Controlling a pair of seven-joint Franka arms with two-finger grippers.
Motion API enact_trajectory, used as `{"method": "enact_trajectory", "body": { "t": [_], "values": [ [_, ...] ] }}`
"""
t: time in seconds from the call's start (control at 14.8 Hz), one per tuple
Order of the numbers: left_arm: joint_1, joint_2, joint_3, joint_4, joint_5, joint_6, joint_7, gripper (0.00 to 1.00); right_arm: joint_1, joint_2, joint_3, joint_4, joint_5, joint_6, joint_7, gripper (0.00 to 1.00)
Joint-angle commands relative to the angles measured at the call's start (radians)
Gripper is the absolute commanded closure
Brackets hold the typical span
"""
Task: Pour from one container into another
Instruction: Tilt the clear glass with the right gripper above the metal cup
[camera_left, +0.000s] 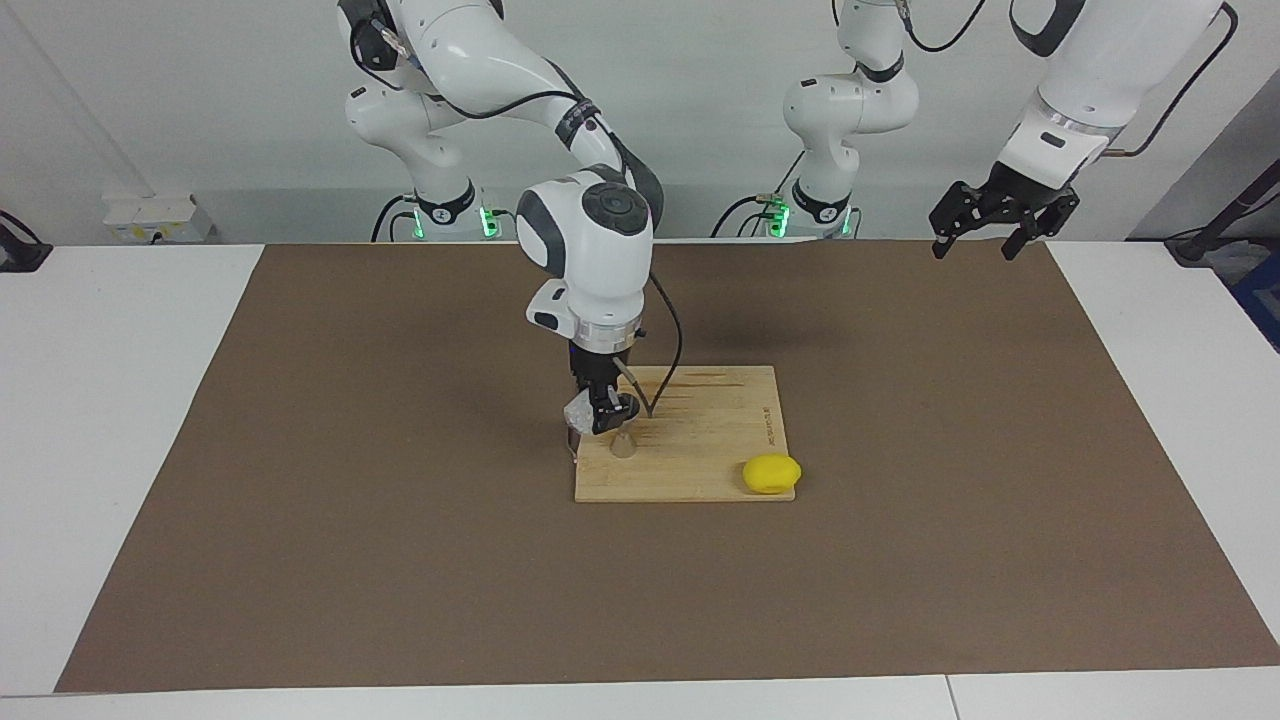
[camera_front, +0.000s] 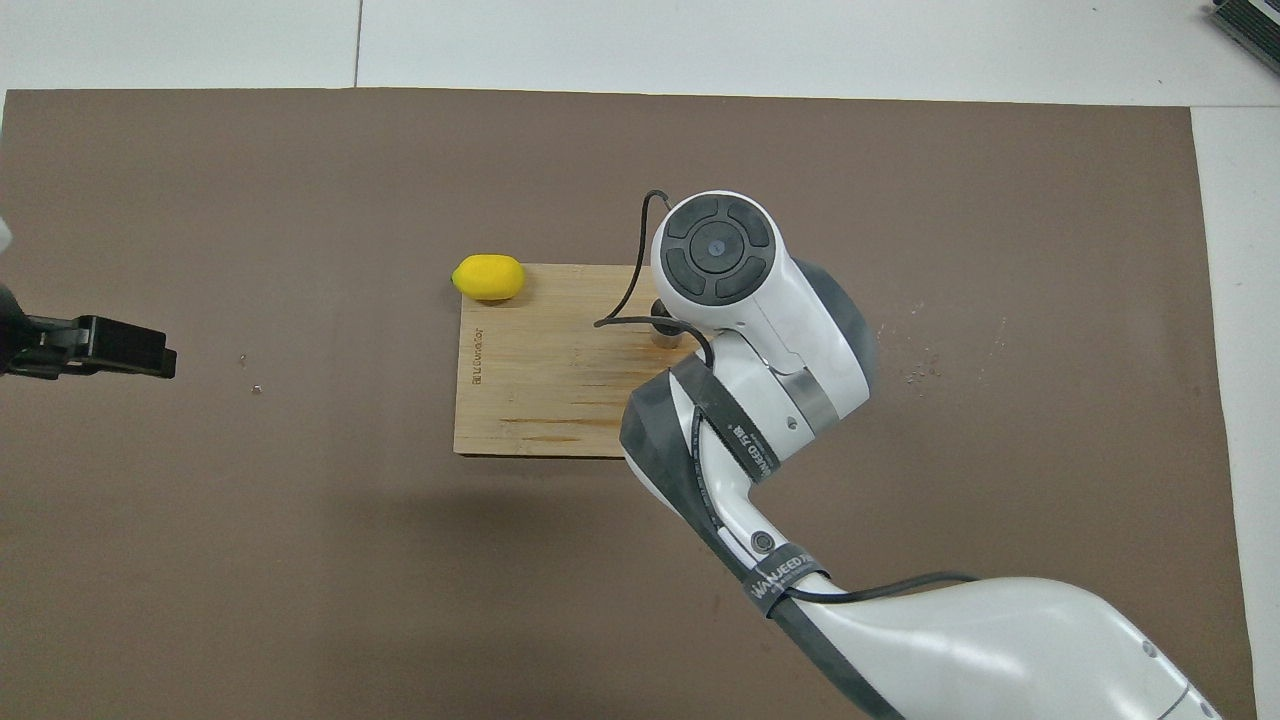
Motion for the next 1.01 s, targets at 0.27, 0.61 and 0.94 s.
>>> {"method": "enact_trajectory", "body": {
  "t": [0.27,0.61,0.94],
  "values": [
    [0.005,-0.02,-0.001,-0.013,-0.004,-0.012,0.0,0.0,-0.016,0.016,0.001,0.047,0.046,-0.022,0.025,1.0],
    [0.005,-0.02,-0.001,-0.013,-0.004,-0.012,0.0,0.0,-0.04,0.014,0.001,0.065,0.106,-0.017,0.025,1.0],
    [0.005,-0.02,-0.001,-0.013,-0.004,-0.012,0.0,0.0,-0.122,0.008,0.001,0.065,0.224,-0.003,0.016,1.0]
  ]
}}
